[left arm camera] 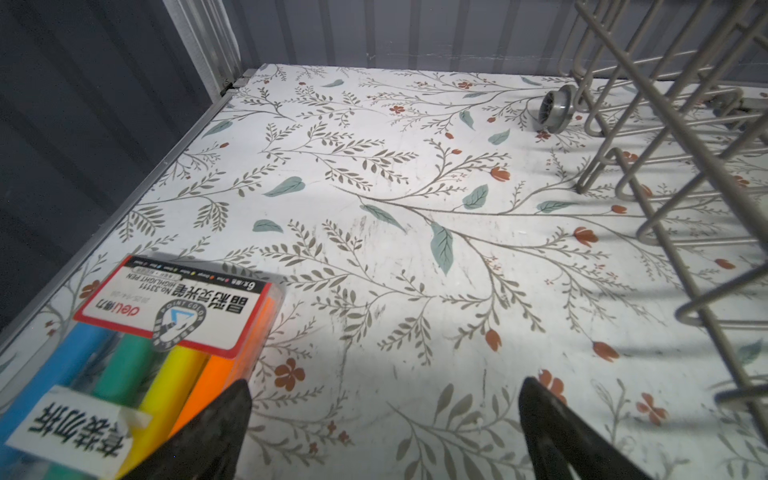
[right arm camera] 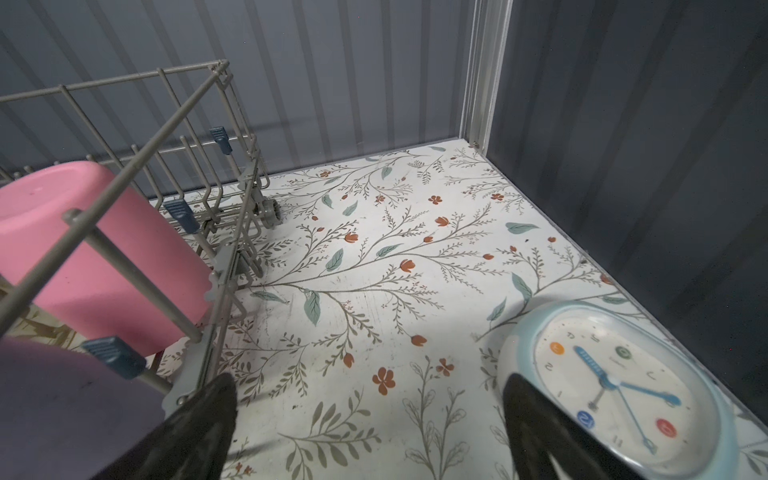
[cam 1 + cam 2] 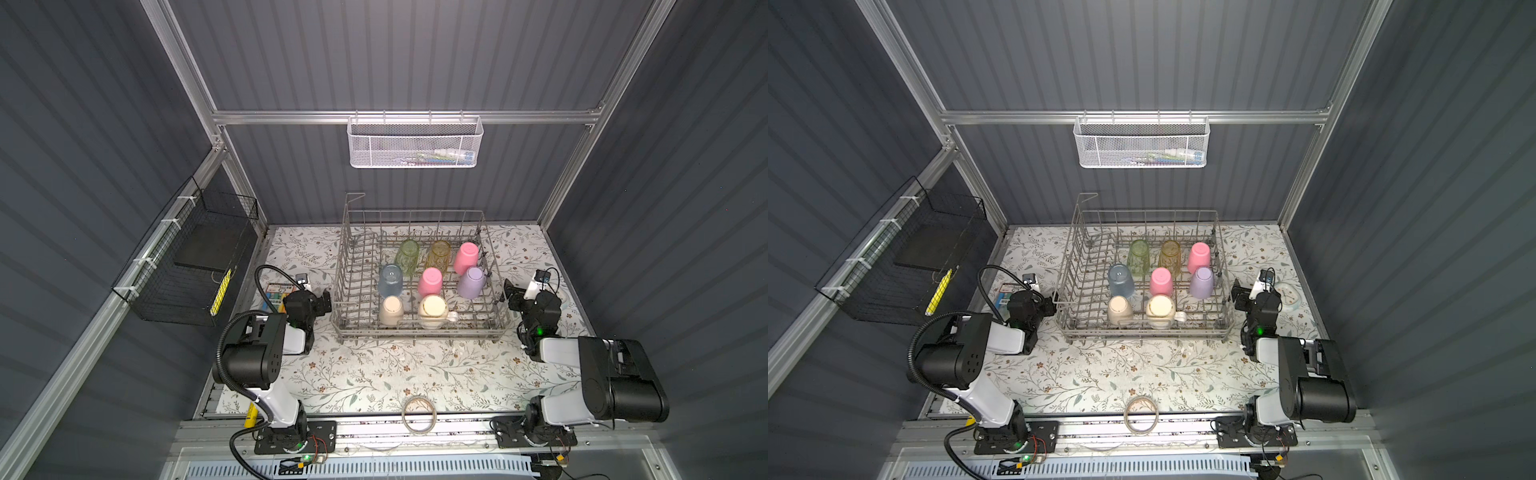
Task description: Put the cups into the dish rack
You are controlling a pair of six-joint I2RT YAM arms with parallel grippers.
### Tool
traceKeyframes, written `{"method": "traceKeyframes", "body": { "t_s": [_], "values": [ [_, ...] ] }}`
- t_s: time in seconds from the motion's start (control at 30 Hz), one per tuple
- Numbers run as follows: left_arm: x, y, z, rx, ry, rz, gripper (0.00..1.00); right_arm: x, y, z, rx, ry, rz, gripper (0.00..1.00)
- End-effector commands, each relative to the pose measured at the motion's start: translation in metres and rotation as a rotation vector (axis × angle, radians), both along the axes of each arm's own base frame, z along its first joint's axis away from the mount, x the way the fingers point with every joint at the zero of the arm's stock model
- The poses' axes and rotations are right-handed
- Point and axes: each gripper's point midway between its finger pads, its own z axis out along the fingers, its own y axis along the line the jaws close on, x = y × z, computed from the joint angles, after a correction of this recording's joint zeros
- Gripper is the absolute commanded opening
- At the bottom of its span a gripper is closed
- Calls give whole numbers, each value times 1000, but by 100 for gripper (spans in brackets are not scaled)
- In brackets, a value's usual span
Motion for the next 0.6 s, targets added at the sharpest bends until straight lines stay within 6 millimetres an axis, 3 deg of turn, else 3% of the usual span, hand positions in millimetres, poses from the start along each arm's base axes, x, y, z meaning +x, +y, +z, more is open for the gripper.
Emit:
{"method": "traceKeyframes", "body": {
  "t_s": [0.0, 0.57],
  "values": [
    [8, -9, 1, 16, 5, -69, 100, -1, 2, 1, -9, -9, 9, 99],
    [9, -9, 0, 15, 11, -69, 100, 0, 2, 1, -11, -10, 8, 99]
  ]
}}
